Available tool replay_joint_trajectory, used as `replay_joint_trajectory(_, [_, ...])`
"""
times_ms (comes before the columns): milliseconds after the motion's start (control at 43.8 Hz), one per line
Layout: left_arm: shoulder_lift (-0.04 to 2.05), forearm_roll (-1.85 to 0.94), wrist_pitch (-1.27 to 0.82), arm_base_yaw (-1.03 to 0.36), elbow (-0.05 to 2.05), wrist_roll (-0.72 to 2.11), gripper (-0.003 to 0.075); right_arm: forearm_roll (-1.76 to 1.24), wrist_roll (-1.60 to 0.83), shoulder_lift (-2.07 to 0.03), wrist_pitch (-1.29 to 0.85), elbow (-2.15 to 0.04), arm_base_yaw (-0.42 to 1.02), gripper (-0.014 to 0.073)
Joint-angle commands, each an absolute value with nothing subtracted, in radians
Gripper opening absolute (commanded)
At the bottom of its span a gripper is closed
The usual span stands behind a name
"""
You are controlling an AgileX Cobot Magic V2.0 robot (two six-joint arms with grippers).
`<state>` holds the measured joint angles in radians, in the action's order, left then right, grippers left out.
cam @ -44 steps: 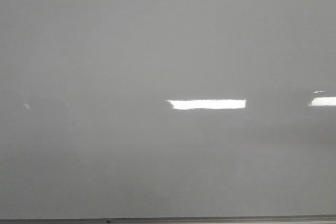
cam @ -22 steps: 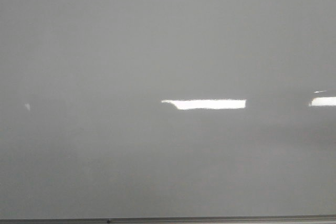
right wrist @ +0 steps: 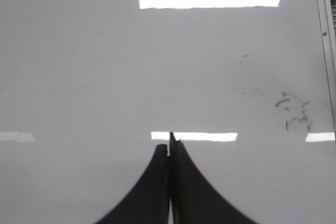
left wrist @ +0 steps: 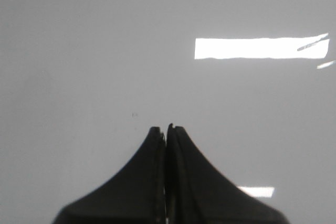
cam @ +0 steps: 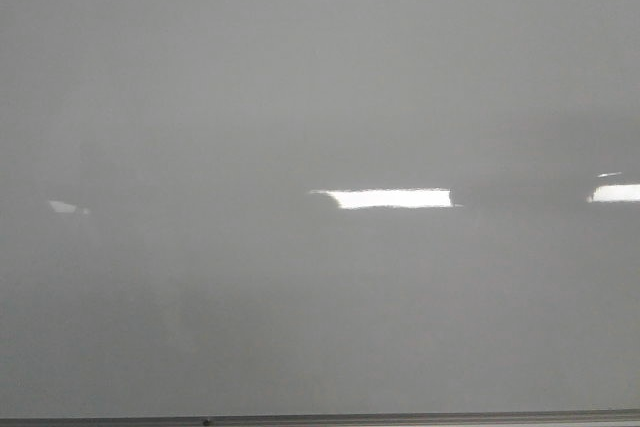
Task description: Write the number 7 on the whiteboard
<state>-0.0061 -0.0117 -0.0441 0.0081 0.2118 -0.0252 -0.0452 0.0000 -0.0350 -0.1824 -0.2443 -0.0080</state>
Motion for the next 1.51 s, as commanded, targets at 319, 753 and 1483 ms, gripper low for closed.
replay_joint_trajectory(319, [0.186,-0.011,-0.27,0.012,0.598,-0.038,-0.0021,-0.035,-0.008,-0.365,-0.343,-0.617,-0.015,-0.0067])
replay_joint_trajectory(753, [0.447,-0.011,-0.382,0.012,0.619,-0.038,-0.002,-0.035,-0.008,-0.572,-0.357,-0.63,-0.015,-0.0067])
replay_joint_trajectory(1483, [0.615,-0.009,-0.398,0.012,0.618,-0.01,0.0451,-0.035,-0.09,-0.678,-0.395,-0.63,-0.015,0.0546])
